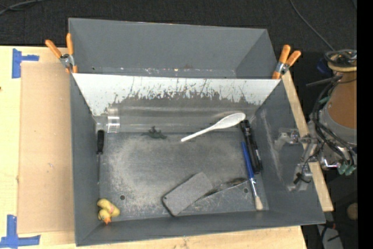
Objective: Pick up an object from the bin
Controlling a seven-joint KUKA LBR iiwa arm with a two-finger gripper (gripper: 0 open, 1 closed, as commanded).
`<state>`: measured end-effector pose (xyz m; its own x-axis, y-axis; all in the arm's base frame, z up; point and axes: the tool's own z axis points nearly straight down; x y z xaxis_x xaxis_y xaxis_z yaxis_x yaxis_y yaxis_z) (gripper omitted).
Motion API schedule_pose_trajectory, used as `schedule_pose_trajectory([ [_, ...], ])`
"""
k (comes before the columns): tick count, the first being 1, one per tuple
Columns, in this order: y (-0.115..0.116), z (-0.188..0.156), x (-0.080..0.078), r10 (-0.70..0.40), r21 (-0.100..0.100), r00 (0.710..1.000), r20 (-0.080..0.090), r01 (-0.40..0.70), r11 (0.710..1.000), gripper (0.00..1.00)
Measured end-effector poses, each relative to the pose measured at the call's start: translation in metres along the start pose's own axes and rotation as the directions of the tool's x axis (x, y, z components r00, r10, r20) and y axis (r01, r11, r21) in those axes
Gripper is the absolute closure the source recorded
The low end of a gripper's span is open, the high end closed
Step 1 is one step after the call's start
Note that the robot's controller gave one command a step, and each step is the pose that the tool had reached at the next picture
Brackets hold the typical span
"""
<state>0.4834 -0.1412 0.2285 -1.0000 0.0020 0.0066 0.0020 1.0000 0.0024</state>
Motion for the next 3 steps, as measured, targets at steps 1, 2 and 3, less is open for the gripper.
schedule_pose_trajectory([
  [1, 0.001, -0.002, -0.001, -0.004, 0.001, 1.000, 0.005, 0.004, 1.000, 0.00],
  [2, 0.034, 0.093, 0.007, -0.102, 0.002, 0.995, 0.007, 0.102, 0.995, 0.00],
  [3, 0.067, 0.079, 0.011, -0.182, 0.006, 0.983, 0.012, 0.182, 0.983, 0.00],
])
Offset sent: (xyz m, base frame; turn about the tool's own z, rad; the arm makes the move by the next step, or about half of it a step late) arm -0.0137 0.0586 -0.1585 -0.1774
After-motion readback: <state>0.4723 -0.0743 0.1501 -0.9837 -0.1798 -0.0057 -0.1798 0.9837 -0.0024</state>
